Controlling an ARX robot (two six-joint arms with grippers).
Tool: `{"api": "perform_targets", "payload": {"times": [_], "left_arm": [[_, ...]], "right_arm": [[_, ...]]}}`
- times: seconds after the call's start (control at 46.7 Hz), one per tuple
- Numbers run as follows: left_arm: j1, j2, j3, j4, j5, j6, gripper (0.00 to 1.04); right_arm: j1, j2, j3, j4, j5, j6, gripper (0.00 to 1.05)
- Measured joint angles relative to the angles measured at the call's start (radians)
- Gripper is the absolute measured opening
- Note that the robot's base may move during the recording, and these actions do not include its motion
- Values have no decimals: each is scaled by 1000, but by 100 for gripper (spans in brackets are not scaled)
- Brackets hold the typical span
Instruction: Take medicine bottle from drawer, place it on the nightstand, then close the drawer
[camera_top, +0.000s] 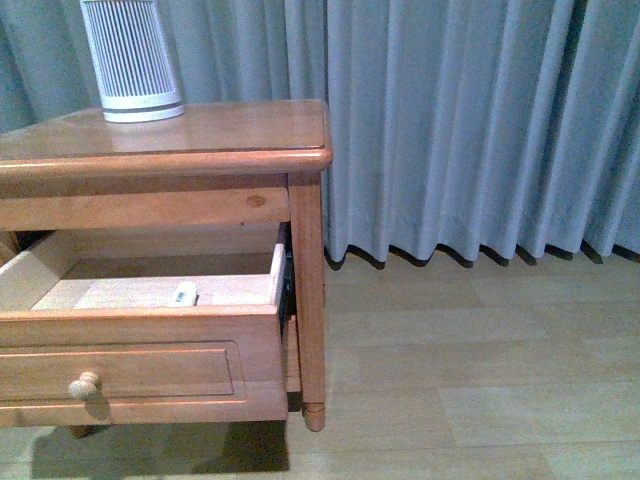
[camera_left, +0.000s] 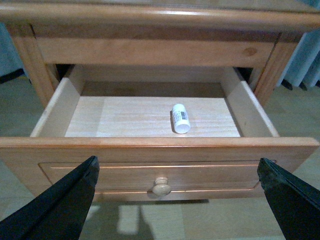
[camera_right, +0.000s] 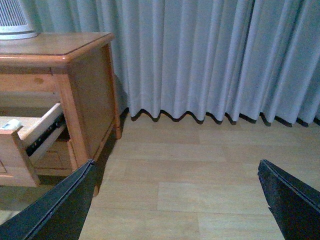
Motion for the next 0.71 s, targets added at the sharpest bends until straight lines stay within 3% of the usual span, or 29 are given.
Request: {"api": "perform_targets", "payload": {"times": [0.128,0.257,0.321,0.385,0.535,0.706], "left_arm": [[-21,-360,-50,-271,-31,-28,98],[-24,-398,-52,-278,-41,-35,98],[-35,-396,-80,-192,-111,-21,90],[-39,-420,-122,-124,-154,-11,74],[-40,-521,-182,-165,-158,-4,39],[-40,-608,-214,-220,-159,-1,10]], "right_arm": [[0,0,0,0,0,0,98],[0,0,0,0,0,0,98],[0,0,0,0,0,0,98],[0,0,0,0,0,0,98],[0,0,0,0,0,0,98],[0,0,0,0,0,0,98]]}}
